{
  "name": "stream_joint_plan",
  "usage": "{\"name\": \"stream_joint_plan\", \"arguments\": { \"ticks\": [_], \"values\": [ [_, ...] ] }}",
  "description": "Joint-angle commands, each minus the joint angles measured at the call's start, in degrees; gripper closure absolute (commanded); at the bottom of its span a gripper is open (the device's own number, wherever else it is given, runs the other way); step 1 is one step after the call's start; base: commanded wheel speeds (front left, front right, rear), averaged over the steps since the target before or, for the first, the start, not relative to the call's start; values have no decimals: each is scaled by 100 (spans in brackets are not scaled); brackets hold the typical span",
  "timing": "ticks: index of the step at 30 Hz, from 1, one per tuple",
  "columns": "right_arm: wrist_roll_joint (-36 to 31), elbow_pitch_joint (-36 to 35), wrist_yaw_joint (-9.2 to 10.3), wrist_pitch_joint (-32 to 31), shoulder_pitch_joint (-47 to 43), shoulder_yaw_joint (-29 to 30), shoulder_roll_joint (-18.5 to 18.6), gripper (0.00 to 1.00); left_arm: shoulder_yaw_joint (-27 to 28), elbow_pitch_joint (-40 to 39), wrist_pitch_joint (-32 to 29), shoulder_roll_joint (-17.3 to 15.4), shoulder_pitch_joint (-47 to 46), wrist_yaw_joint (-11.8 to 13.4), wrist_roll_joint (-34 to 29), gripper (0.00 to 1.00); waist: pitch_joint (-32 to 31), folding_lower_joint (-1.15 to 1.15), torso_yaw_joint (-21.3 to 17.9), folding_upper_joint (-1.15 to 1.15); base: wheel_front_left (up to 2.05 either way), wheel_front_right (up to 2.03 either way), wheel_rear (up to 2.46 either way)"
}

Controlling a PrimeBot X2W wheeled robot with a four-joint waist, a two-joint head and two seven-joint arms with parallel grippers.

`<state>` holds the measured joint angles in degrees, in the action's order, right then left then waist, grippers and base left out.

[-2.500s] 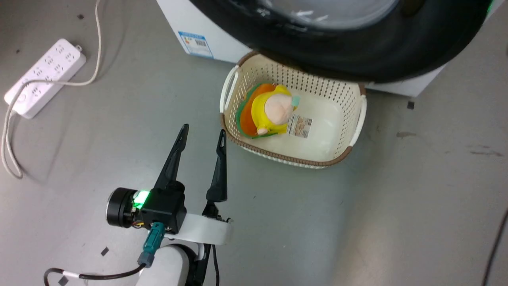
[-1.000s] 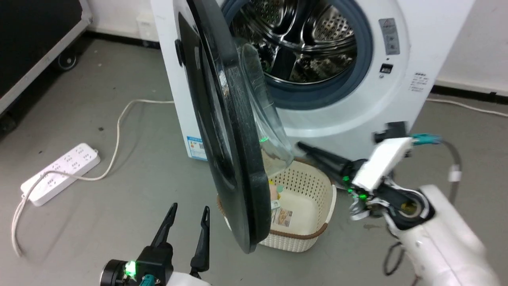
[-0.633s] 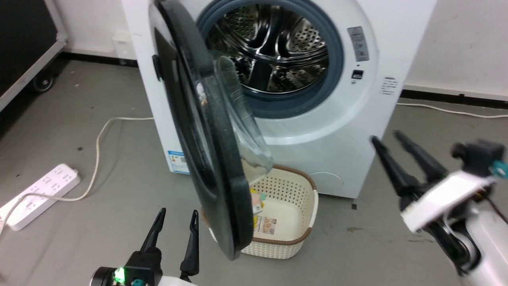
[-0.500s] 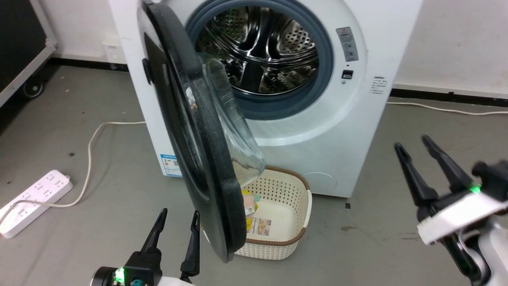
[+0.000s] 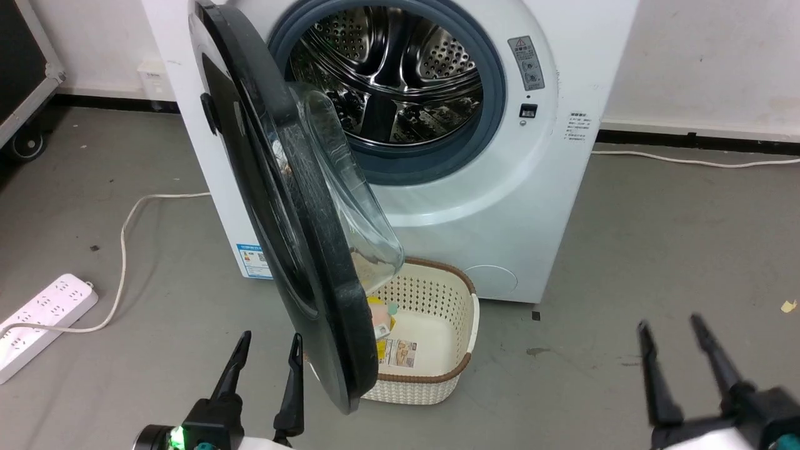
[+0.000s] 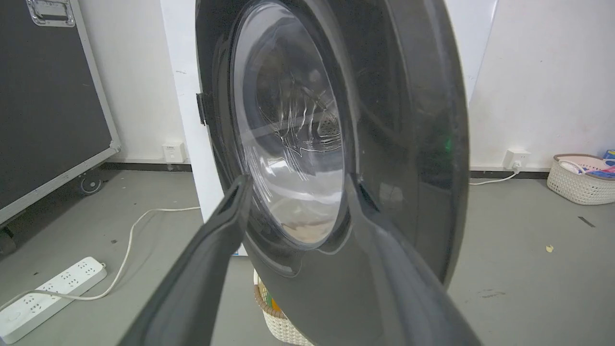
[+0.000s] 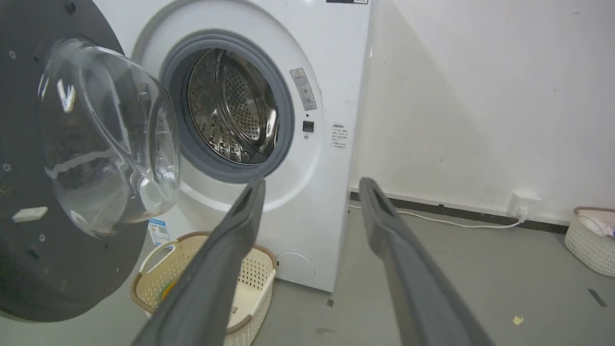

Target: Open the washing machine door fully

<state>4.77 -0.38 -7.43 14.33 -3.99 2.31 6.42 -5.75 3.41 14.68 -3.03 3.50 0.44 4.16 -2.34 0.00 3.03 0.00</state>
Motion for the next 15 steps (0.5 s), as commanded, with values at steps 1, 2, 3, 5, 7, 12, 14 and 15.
{"name": "stream_joint_plan", "arguments": {
  "ticks": [1,2,3,5,7,12,14,15],
  "values": [
    [-97,-33,-6,40,-183,-26,-78,0,18,35,32,-3,52,-20,9,0,6,0,-4,0,0,0,0],
    [-153,-29,-6,44,-268,-45,-120,0,17,57,32,-1,52,-20,23,0,11,0,-5,0,0,0,0],
    [-187,-16,-6,47,-334,-65,-152,0,12,78,32,1,51,-22,37,0,14,0,-3,0,0,0,0],
    [-266,28,-6,53,-433,-112,-193,0,-4,107,32,4,47,-23,52,0,16,0,2,0,0,0,0],
    [-332,74,-6,59,-486,-137,-222,0,-20,138,32,6,42,-30,70,0,14,0,4,0,0,0,0],
    [-367,156,-6,64,-488,-88,-286,0,-32,198,32,10,20,-45,89,0,6,0,-18,0,0,0,0],
    [-371,168,-6,65,-470,-87,-302,0,-30,208,32,11,14,-47,90,0,11,0,-32,0,0,0,0],
    [-372,173,-6,65,-460,-85,-309,0,-28,211,32,11,8,-49,88,0,14,0,-37,0,0,0,0]
  ]
}}
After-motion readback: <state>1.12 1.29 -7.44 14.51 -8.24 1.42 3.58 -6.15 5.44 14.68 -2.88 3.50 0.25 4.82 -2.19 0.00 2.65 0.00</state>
